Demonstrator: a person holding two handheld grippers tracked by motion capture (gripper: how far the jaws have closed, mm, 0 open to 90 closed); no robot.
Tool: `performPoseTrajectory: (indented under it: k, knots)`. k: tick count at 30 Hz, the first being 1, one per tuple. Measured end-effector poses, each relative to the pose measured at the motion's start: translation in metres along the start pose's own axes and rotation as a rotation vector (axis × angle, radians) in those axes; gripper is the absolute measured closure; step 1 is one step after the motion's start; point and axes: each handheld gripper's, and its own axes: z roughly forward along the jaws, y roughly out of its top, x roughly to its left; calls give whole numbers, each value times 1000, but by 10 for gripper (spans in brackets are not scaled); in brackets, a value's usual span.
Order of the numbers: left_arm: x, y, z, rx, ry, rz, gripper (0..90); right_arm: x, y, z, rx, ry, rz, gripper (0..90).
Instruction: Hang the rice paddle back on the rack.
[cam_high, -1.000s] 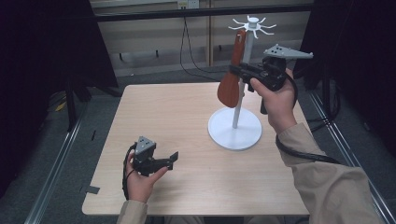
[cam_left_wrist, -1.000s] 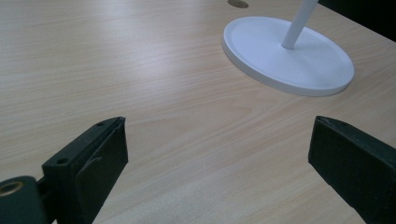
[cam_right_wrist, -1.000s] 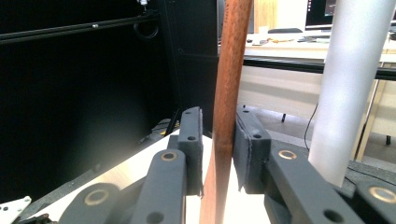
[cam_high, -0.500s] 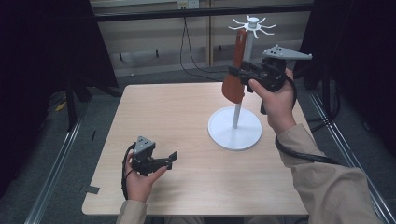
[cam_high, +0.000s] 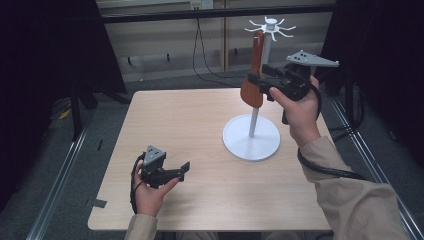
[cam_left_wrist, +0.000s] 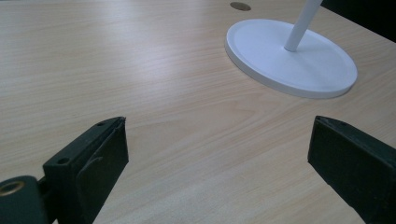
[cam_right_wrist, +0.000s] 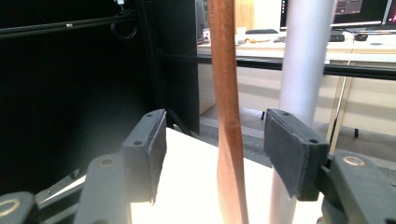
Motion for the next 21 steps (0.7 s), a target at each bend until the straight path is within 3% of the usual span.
performPoseTrajectory:
  k: [10,21]
  knots:
    - [0,-1,0,4,2,6,50,-1,-7,-10,9,4,-14,282]
    - [1,-4,-4,7,11,0,50,3,-23,-19,16,52,-25,220]
